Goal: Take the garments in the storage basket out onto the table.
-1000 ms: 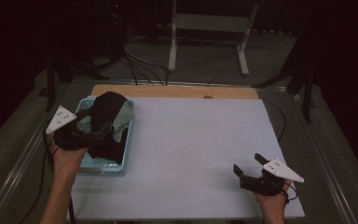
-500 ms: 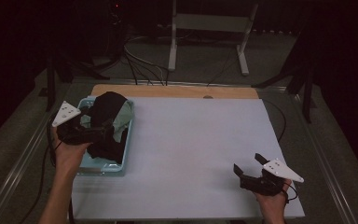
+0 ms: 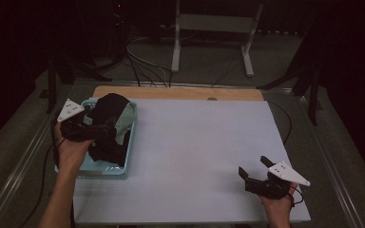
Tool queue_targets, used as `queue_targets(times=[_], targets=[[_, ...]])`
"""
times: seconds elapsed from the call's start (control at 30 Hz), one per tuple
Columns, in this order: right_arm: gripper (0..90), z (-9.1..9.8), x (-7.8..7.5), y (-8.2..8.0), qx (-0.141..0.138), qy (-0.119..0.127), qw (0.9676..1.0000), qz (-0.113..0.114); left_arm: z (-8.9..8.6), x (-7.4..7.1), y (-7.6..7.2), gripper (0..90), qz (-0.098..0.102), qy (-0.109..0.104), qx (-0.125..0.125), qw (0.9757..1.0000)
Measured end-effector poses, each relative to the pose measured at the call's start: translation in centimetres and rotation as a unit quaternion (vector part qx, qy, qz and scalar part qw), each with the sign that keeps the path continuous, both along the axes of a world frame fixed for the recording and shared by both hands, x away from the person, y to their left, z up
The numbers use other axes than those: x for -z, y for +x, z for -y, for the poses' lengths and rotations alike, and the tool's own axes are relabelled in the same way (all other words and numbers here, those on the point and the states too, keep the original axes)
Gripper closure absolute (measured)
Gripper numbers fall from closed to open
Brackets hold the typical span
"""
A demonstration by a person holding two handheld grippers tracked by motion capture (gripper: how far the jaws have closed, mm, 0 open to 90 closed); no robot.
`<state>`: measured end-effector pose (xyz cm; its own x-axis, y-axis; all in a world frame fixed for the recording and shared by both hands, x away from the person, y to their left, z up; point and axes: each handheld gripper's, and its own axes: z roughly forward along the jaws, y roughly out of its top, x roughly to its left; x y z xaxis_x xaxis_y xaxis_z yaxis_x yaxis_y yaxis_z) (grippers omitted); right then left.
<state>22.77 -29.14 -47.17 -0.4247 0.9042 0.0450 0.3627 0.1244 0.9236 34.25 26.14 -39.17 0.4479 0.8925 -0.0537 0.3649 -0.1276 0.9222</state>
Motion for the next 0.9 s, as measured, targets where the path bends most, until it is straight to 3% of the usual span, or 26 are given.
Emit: queue_targets(times=[0.9], targets=[[7.0, 0.1, 0.0, 0.0, 0.001, 0.000, 1.0000, 0.002, 0.4, 2.0, 2.6, 0.0, -0.046, 0.029, -0.029, 0.9981]])
